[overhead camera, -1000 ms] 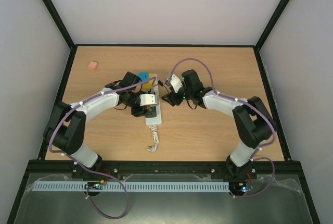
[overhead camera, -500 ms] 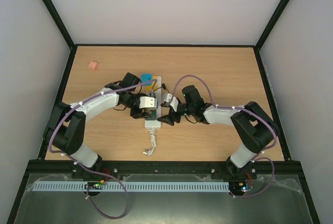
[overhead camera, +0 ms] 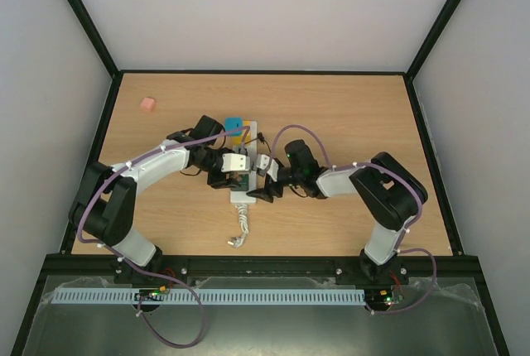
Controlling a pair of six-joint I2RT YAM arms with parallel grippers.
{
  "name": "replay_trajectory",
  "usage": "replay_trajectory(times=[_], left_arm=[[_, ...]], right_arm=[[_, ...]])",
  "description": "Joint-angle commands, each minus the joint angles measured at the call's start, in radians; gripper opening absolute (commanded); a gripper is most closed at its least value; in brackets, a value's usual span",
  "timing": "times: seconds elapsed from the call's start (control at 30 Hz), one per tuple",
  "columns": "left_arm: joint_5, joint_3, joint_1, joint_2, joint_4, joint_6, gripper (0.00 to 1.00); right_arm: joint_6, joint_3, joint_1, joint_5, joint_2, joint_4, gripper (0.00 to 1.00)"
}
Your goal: Pull the plug off the socket
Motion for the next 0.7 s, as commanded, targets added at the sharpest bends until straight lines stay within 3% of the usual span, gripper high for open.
replay_trajectory(times=[0.0, 0.67], left_arm=[[0.038, -0.036, -0.011, 0.012, -0.034, -0.009, 0.45], [0.106, -0.062, -0.011, -0.021, 0.001, -0.015, 0.52]], right_arm=[[-0.033, -0.013, 0.013, -0.028, 0.040, 0.081, 0.87], [0.023, -0.029, 0.017, 0.040, 0.137, 0.205, 0.85]])
